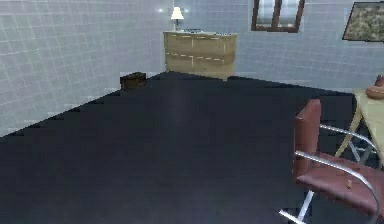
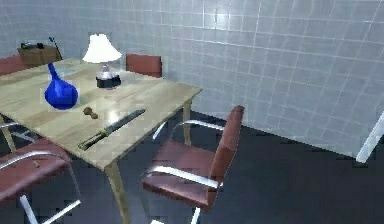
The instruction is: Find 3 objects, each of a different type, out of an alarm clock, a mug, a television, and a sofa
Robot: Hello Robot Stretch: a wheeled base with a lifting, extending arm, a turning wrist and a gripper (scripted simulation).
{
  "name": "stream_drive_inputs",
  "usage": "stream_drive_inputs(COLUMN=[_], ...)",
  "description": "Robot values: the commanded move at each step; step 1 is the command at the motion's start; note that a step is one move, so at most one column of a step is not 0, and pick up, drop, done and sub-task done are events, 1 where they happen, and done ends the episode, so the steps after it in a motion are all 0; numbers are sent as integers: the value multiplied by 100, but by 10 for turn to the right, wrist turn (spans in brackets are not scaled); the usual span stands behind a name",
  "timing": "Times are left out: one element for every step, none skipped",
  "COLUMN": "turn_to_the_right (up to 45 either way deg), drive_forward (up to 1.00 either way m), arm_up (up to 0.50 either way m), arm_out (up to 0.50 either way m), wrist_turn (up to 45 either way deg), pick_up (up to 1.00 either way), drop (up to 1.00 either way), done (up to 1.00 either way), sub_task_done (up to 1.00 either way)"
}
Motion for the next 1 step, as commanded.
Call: stream_drive_inputs(turn_to_the_right=[0], drive_forward=[100], arm_up=[0], arm_out=[0], wrist_turn=[0], pick_up=[0], drop=[0], done=[0], sub_task_done=[0])
